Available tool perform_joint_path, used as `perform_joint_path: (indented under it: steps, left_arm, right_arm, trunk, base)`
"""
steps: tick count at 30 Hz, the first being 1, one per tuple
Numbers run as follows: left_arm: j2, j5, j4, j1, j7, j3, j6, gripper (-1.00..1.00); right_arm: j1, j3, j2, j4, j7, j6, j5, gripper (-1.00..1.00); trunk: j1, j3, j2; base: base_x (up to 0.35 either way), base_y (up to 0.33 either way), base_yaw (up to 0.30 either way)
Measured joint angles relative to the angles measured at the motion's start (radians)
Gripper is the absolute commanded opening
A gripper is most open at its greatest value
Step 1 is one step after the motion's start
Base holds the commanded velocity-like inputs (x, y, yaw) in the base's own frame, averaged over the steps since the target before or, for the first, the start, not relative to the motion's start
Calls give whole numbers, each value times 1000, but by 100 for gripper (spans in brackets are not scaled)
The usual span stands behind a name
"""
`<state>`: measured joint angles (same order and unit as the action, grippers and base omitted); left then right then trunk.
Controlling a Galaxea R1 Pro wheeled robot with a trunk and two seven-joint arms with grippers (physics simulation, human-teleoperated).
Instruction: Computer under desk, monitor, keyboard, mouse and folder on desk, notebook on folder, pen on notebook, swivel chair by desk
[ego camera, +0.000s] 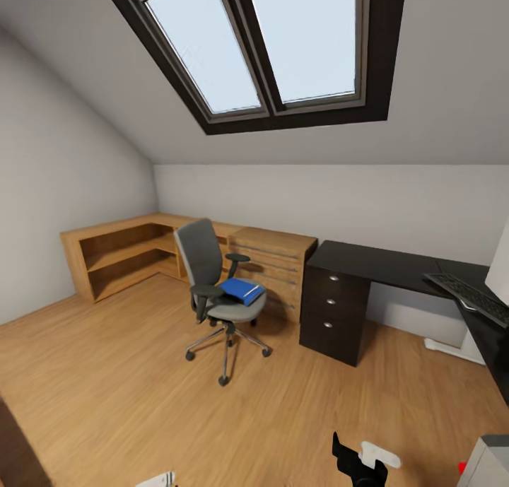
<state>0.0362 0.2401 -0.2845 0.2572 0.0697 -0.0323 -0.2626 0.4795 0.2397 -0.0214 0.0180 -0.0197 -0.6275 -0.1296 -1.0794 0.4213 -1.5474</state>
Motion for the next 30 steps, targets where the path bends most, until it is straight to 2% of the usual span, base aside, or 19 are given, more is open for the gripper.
perform_joint_path:
  steps: [30]
  left_arm:
    - [1, 0, 0, 0, 0, 0, 0, 100]
  right_arm:
    - [1, 0, -1, 0, 0, 1, 0, 100]
  trunk:
    - [0, 10, 0]
  base:
    - [-329, 0, 249]
